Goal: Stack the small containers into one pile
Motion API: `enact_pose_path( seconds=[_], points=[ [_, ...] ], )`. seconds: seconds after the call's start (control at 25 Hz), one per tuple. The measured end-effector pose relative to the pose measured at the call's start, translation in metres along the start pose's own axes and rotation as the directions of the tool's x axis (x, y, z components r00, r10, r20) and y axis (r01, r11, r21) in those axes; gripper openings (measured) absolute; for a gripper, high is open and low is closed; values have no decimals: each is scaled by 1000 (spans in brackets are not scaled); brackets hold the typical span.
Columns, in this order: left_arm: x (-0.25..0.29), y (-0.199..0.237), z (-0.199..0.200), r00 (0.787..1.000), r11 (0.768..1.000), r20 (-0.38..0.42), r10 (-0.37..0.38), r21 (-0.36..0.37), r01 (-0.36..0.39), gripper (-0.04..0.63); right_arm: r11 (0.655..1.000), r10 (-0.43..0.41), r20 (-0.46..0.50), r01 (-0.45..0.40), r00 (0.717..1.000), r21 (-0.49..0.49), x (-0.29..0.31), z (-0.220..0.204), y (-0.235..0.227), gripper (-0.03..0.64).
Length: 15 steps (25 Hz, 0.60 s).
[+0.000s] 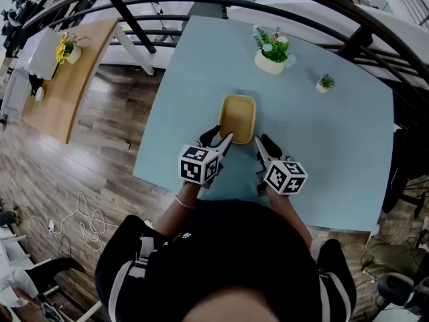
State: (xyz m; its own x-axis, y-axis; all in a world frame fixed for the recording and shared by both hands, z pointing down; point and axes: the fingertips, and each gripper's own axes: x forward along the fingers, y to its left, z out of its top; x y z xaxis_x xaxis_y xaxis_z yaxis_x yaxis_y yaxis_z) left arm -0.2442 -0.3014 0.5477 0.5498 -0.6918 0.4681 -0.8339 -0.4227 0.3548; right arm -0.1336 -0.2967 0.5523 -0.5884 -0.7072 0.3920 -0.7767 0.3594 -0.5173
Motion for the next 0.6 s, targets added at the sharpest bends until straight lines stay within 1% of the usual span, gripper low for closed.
enact_pose_path(
  seconds=[0.16, 0.28, 0.48, 0.6],
  points=[
    [-5, -16, 7, 999, 999, 35, -41, 2, 41, 180, 1000, -5, 42, 5, 999, 20, -15, 7, -1, 121],
    [-6, -29, 8, 997, 998, 47, -60, 8, 60, 152, 1000, -8, 74, 5, 997, 31, -30, 11, -3, 114],
    [-5, -55, 14, 991, 993, 72, -113, 46, 110, 132, 999, -13, 135, 7, 991, 48, -54, 20, -7, 94],
    [-3, -72, 17, 984, 987, 88, -155, 66, 149, 109, 1000, -12, 172, 7, 985, 30, -68, 27, -7, 84]
  ],
)
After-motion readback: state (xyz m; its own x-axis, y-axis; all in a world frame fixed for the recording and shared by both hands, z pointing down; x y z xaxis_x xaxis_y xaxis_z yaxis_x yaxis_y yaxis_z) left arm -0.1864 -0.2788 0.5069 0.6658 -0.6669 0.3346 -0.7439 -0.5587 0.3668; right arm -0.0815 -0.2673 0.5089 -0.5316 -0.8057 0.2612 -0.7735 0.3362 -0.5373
